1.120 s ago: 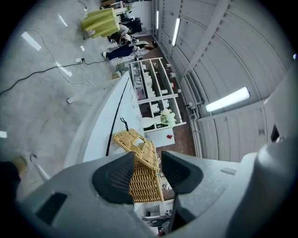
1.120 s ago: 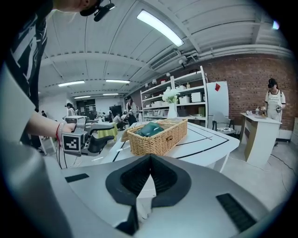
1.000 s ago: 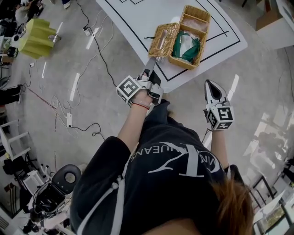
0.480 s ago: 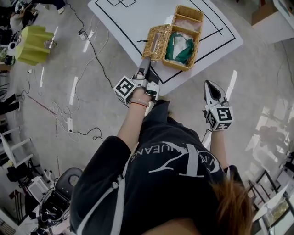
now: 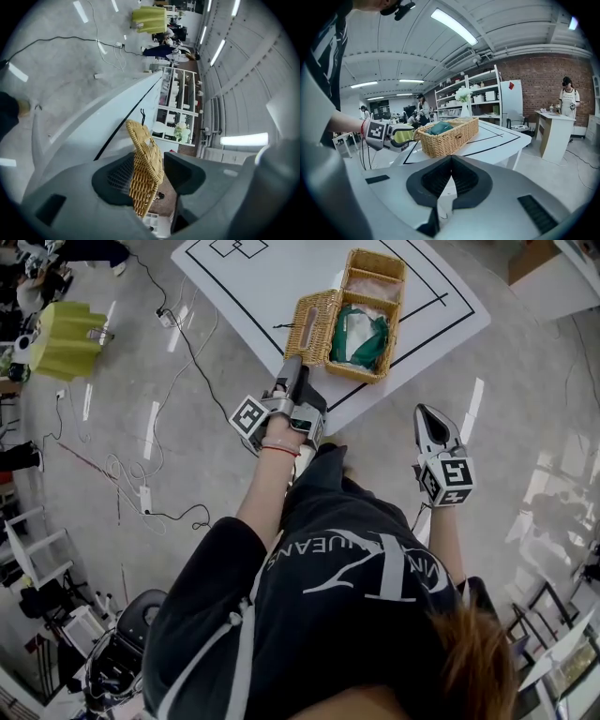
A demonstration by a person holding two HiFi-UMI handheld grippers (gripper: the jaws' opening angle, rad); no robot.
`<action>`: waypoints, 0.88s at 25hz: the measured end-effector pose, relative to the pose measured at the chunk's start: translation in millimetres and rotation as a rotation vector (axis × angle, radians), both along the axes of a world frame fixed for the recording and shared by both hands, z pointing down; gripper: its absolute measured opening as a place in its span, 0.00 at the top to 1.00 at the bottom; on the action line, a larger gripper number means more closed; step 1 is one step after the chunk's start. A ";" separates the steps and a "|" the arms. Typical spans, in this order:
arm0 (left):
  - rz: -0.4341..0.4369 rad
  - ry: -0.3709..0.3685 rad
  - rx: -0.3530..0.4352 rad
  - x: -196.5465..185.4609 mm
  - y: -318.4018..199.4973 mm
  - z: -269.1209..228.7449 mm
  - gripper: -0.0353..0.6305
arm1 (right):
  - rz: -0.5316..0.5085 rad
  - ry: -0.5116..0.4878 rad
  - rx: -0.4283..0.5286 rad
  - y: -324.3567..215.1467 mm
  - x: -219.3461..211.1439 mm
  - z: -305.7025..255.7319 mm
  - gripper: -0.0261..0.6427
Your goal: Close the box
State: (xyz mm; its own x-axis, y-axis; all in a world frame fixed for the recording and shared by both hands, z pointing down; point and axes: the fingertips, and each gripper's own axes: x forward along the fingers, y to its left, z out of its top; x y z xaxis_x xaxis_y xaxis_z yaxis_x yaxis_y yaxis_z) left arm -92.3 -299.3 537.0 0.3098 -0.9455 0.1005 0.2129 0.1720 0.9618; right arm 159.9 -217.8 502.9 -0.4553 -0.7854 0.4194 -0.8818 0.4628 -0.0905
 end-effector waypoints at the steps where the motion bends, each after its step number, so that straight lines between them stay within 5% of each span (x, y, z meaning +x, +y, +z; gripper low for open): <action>1: -0.004 0.014 -0.001 1.2 -1.7 -0.2 0.65 | -0.002 0.000 0.000 0.1 -0.8 0.0 0.97; 10: -0.026 -0.079 -0.013 -2.0 -11.5 8.1 0.72 | 0.009 -0.001 -0.002 2.3 5.1 0.1 0.97; 22: 0.025 -0.564 0.159 -21.6 -18.9 -42.3 0.86 | 0.004 -0.013 0.011 7.1 0.2 -2.5 0.97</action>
